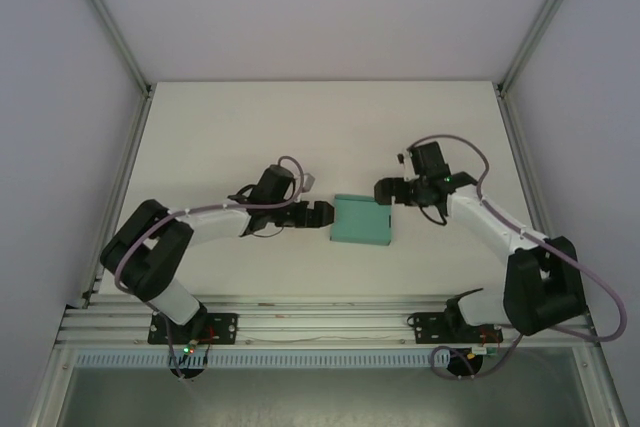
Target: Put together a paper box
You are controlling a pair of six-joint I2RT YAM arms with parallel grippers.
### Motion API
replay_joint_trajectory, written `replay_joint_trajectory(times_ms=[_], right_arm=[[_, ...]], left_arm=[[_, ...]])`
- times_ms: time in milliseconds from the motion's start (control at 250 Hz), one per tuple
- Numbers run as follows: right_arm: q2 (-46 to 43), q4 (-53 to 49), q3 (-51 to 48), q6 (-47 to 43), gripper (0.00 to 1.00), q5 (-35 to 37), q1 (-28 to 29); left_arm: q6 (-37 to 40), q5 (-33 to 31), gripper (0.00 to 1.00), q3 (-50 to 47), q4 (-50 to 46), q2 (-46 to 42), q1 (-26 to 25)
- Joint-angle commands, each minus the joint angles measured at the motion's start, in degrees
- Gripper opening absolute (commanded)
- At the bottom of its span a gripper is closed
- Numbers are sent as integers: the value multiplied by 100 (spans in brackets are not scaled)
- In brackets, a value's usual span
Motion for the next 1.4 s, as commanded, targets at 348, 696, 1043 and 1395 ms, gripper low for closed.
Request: replay_joint_trajectory(times_ms=[348, 696, 1043, 1395], right_arm=[[125, 1112, -897, 1639, 89, -952, -244], [140, 1039, -899, 1550, 88, -1079, -369], [110, 1250, -1022, 1597, 87, -1505, -369], [-12, 2779, -1532, 2691, 80, -2930, -361]], left_arm=[[-440, 1022, 51, 478, 1246, 1353, 10], [-584, 756, 33, 171, 1326, 1480, 97], [-956, 687, 21, -240, 1866, 1431, 350], [-1071, 753, 21, -379, 2111, 1461, 410]])
